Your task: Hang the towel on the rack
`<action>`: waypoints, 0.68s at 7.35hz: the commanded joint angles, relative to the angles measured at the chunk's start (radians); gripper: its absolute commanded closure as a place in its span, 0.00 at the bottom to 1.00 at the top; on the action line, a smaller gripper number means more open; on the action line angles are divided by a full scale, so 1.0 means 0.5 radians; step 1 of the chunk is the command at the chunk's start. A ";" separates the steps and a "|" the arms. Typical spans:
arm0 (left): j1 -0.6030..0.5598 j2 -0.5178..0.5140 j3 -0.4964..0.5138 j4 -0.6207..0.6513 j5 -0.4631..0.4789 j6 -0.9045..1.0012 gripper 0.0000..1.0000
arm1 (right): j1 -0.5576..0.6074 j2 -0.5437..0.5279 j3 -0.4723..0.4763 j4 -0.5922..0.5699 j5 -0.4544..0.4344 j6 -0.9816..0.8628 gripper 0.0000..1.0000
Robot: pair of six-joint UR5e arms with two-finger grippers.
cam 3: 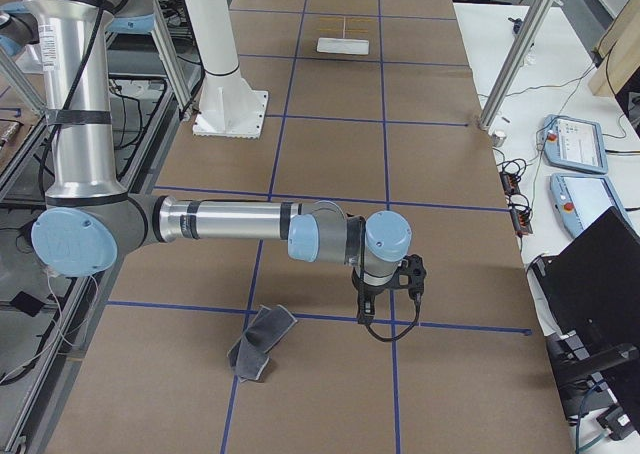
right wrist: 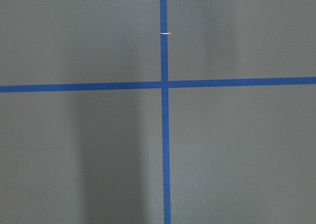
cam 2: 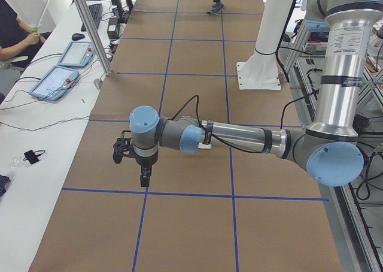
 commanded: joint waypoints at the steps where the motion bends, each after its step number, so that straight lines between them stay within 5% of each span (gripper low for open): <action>1: 0.004 -0.002 -0.016 0.000 -0.006 -0.001 0.01 | 0.000 -0.001 0.004 0.000 0.002 0.000 0.00; 5: 0.001 -0.002 -0.038 -0.015 -0.018 -0.001 0.01 | 0.000 -0.001 0.004 0.000 0.003 0.000 0.00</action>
